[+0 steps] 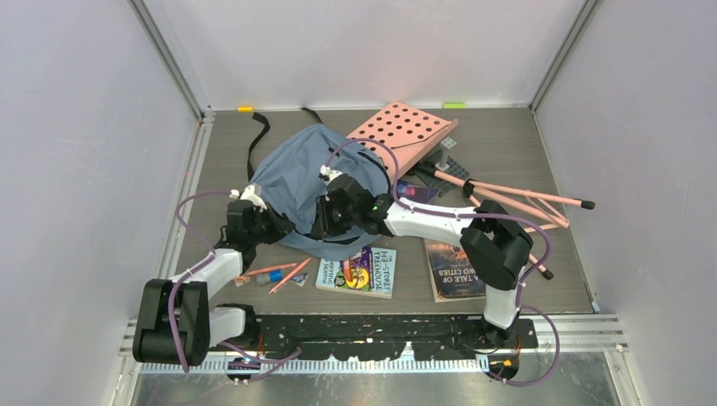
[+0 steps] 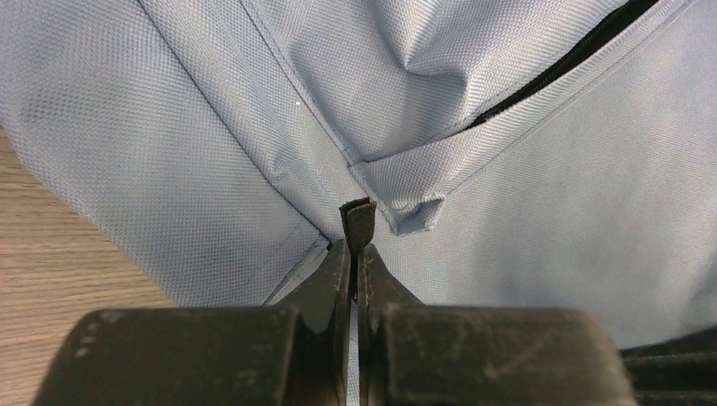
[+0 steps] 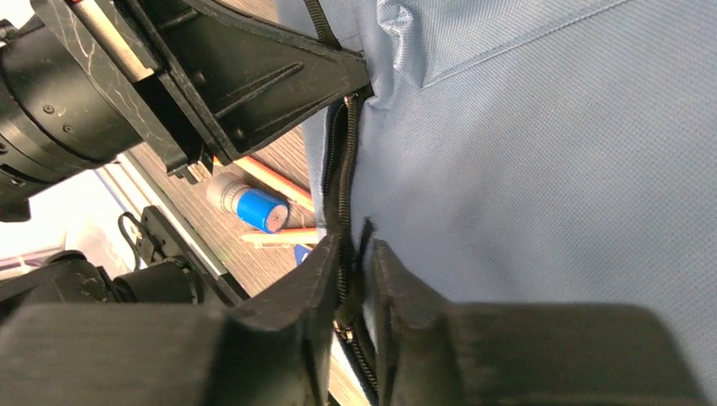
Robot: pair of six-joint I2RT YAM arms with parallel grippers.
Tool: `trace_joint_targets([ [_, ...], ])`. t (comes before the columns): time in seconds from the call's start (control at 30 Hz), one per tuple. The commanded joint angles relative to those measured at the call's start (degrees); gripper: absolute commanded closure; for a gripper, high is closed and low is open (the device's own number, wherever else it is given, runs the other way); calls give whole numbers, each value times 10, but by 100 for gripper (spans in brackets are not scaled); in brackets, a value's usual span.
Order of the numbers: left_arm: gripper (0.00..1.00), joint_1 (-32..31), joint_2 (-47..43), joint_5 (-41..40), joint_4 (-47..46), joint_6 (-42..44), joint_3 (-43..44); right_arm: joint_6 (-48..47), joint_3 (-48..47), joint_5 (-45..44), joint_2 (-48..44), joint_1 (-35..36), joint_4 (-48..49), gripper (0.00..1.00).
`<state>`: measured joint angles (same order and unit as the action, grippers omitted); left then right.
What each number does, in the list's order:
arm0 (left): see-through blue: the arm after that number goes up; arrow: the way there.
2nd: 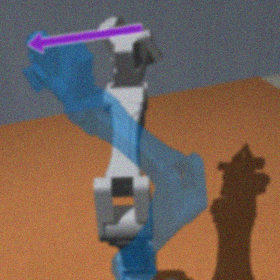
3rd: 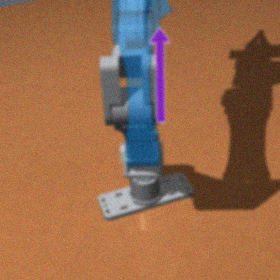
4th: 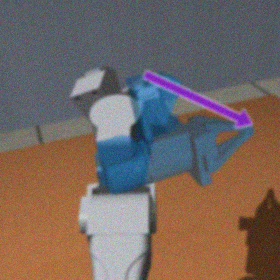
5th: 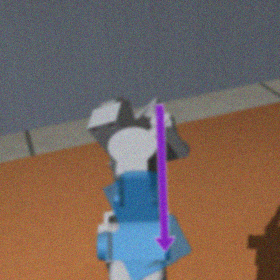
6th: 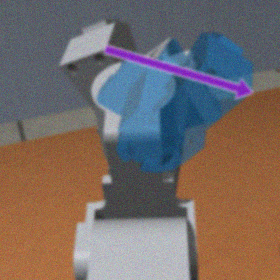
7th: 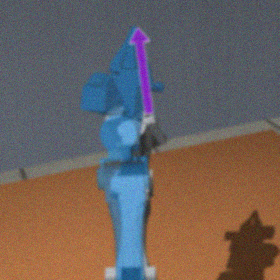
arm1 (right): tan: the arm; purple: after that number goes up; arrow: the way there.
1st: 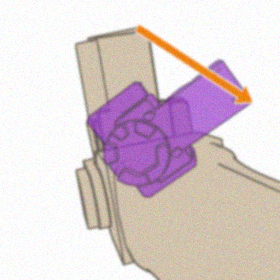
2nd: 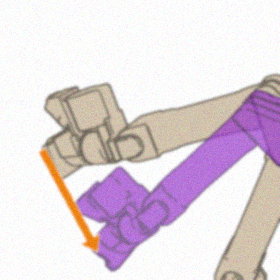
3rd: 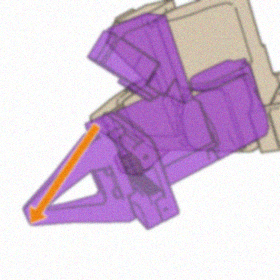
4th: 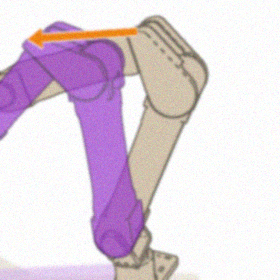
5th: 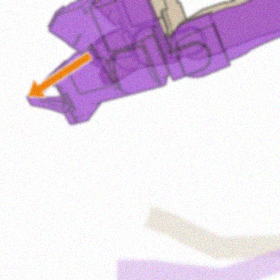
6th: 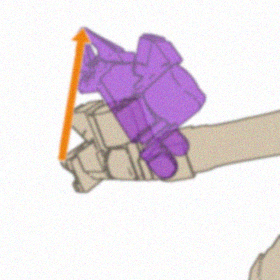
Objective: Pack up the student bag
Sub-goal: Unzip the student bag at the center of the board.
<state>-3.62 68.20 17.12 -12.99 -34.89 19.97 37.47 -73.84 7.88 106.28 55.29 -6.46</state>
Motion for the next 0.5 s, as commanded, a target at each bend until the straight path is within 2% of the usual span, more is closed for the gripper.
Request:
trace_joint_targets([
  [0.0,100,2,-14,18,-1,7,-5,-51,-27,14,-7,1,24,89],
  [0.07,99,2,-20,24,3,7,-6,-73,-16,12,-21,3,27,98],
  [0.13,89,3,-29,22,13,3,-4,-97,1,14,-40,6,34,99],
  [0.27,48,2,-70,13,107,-1,23,-138,40,8,-76,19,49,99],
  [0.33,32,3,-105,9,150,-19,27,-148,61,-4,-92,29,59,99],
  [0.4,23,3,-142,5,192,-38,29,-152,76,-20,-103,35,82,99],
  [0.47,20,2,-179,3,222,-59,25,-159,83,-35,-109,41,88,99],
])
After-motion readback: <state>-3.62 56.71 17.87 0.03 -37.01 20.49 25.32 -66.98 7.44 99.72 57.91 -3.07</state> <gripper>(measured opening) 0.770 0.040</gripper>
